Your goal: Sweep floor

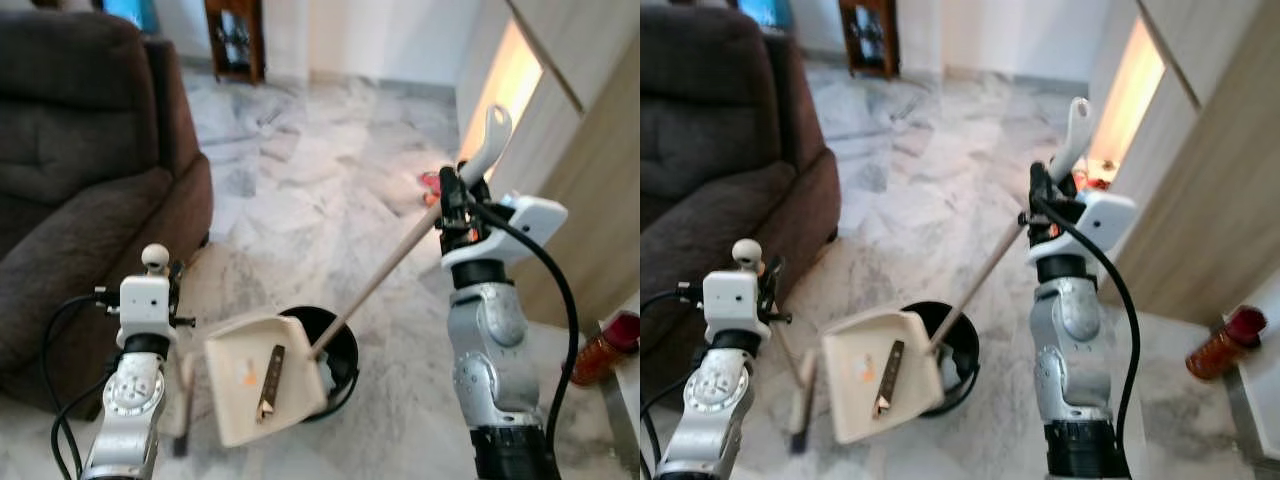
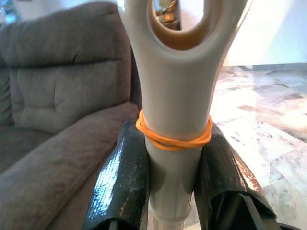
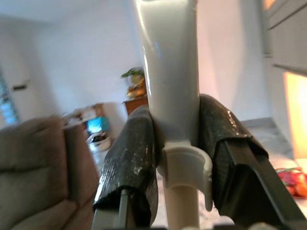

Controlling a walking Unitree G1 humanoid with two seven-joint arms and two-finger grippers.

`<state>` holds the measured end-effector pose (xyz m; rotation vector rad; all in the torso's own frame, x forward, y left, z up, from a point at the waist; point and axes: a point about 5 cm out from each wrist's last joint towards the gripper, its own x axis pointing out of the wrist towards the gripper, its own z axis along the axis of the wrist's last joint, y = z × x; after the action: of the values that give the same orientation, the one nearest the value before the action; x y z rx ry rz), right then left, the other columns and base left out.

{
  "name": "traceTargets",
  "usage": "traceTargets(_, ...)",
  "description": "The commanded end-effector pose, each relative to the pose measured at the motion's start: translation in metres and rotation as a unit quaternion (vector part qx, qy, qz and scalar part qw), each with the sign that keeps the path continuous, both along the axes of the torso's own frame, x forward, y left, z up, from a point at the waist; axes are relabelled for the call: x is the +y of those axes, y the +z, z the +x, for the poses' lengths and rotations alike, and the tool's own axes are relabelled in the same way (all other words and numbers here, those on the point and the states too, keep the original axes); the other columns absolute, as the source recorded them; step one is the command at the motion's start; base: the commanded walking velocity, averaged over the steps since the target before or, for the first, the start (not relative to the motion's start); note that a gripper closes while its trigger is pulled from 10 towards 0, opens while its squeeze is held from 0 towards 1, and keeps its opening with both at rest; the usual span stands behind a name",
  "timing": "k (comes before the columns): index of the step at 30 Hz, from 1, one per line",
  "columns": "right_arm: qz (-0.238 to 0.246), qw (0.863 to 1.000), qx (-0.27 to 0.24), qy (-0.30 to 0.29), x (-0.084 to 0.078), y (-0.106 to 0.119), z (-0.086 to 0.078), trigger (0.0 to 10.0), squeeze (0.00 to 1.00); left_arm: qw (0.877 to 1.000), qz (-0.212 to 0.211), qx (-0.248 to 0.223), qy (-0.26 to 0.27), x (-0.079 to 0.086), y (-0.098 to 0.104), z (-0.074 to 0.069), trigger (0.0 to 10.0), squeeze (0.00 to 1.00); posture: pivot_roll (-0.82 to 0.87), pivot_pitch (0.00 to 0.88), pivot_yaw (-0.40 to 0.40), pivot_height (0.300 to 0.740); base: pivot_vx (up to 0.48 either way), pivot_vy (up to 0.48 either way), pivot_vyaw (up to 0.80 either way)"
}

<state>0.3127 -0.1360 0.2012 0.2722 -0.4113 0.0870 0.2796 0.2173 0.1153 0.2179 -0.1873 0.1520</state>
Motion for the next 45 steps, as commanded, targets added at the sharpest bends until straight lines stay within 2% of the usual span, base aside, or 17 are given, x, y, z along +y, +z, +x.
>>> traceTargets(1,0.010,0.999,-0.030,0.002,0.001,0.013,-0.002,10.0,0.00,1.000,0.013,-0.018,0.002,0.004,0.009,0.001,10.0,0.00,0.14,0.033,-0.045,0.740,0.266,0.000,0.00)
traceTargets(15,0.027,0.998,-0.061,-0.003,0.000,0.027,-0.002,10.0,0.00,1.000,0.013,-0.021,0.002,0.004,0.010,0.002,10.0,0.00,0.14,0.028,-0.045,0.740,0.269,0.000,0.00)
traceTargets(25,0.034,0.997,-0.067,-0.004,0.002,0.030,-0.003,10.0,0.00,1.000,0.012,-0.024,-0.002,0.002,0.010,0.003,10.0,0.00,0.13,0.023,-0.045,0.740,0.159,0.000,0.00)
traceTargets(28,0.015,0.997,-0.074,0.000,0.008,0.030,-0.005,10.0,0.00,1.000,0.011,-0.025,-0.005,0.001,0.010,0.003,10.0,0.00,0.13,0.023,-0.045,0.740,0.000,0.000,0.00)
traceTargets(34,0.029,0.996,-0.079,0.003,0.014,0.032,-0.008,10.0,0.00,1.000,0.010,-0.025,-0.005,0.001,0.010,0.003,10.0,0.00,0.14,0.025,-0.047,0.740,0.000,0.000,0.00)
traceTargets(38,0.027,0.996,-0.086,0.007,0.025,0.033,-0.012,10.0,0.00,1.000,0.010,-0.026,-0.005,0.000,0.010,0.002,10.0,0.00,0.14,0.027,-0.046,0.740,0.000,0.000,0.00)
traceTargets(45,-0.043,0.991,-0.119,0.041,0.047,0.035,-0.021,10.0,0.00,1.000,0.009,-0.027,-0.006,0.000,0.010,0.002,10.0,0.00,0.14,0.035,-0.044,0.740,0.000,0.000,0.00)
